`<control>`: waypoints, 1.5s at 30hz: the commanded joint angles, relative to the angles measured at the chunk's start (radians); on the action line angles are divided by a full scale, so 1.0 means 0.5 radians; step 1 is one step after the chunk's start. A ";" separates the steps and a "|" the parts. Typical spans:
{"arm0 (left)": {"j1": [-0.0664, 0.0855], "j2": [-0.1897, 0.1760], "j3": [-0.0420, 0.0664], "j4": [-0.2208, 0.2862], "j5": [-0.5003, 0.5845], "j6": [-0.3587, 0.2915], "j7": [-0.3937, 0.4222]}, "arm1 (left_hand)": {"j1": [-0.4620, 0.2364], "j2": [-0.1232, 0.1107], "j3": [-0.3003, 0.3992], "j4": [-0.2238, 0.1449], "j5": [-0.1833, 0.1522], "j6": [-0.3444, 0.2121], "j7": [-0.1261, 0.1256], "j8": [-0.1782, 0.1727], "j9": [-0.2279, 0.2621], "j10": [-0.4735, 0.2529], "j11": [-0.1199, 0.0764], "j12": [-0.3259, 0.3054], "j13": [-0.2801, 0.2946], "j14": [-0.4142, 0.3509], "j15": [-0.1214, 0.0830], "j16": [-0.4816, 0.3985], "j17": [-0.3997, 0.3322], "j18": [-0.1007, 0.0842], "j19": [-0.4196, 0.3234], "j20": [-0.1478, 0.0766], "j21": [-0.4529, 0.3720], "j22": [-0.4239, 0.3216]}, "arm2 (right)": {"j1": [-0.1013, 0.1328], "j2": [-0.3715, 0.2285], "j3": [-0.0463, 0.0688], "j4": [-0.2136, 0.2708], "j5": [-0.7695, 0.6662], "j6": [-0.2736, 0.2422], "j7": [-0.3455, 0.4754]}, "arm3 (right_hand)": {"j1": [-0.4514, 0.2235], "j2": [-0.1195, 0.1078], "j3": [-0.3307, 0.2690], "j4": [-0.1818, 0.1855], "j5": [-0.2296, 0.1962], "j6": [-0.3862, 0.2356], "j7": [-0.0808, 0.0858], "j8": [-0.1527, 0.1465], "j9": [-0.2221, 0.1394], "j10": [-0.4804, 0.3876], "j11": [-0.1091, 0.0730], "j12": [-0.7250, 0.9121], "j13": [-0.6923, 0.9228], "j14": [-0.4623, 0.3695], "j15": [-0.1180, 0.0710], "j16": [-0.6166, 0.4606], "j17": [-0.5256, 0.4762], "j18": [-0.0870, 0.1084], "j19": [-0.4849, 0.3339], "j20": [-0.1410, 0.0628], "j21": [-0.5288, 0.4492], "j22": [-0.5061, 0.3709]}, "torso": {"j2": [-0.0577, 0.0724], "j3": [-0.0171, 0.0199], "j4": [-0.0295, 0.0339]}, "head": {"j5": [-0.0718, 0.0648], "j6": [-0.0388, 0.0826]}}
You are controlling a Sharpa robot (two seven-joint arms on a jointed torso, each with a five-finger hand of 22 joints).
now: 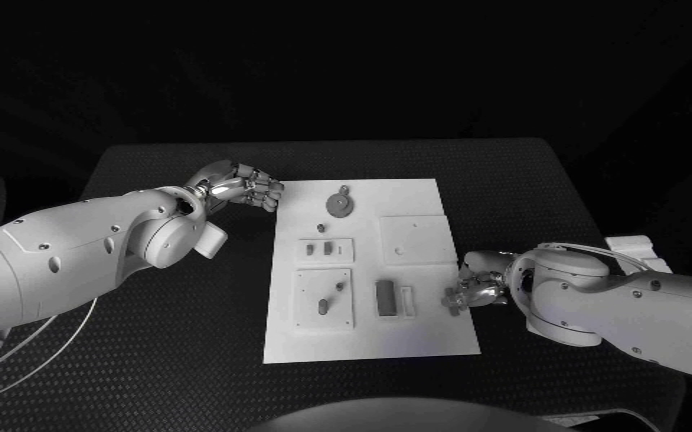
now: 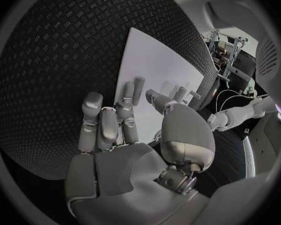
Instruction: Assemble the parts on the task board
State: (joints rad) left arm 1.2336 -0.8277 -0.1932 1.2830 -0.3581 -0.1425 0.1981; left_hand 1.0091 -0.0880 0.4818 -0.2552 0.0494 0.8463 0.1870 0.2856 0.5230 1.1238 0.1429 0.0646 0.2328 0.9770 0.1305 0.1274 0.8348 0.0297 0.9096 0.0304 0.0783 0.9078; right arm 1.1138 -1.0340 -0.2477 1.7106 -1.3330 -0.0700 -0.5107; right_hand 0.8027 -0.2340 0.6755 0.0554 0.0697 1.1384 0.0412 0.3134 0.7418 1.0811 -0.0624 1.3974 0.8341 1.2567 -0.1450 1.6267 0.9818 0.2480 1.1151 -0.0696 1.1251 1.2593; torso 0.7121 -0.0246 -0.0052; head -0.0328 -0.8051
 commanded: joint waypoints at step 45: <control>0.001 -0.008 0.001 0.016 -0.003 0.022 0.017 | -0.003 -0.013 -0.001 0.013 0.001 -0.012 -0.002 -0.004 0.000 -0.011 0.001 0.013 -0.004 -0.008 -0.001 0.006 -0.003 0.040 -0.018 0.001 -0.001 0.004 | -0.087 0.116 0.000 -0.068 -0.125 0.108 0.016 | 0.111 0.468 -0.047 -0.689 -0.004 -0.179 0.123 -0.213 -0.175 -0.001 0.112 -0.143 0.206 -0.095 0.087 -0.070 -0.037 0.028 -0.073 0.072 -0.057 0.053 | -0.001 0.0008 -0.004 | 0.017 -0.033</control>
State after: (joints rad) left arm 1.2335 -0.8327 -0.1932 1.2881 -0.3581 -0.1424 0.1977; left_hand 1.0091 -0.0880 0.4818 -0.2552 0.0494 0.8464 0.1871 0.2855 0.5230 1.1238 0.1429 0.0646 0.2323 0.9770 0.1305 0.1274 0.8349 0.0297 0.9096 0.0304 0.0783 0.9082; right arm 1.0914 -0.9846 -0.2310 1.6823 -1.4414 -0.0510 -0.5089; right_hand 0.8444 -0.0412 0.6554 -0.2867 0.0607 1.1258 0.0288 0.3104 0.7439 1.0727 -0.0076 1.3297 0.9359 1.2029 -0.1001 1.5963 0.9624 0.2464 1.0796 -0.0399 1.1020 1.2849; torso 0.7115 -0.0248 -0.0067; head -0.0250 -0.8222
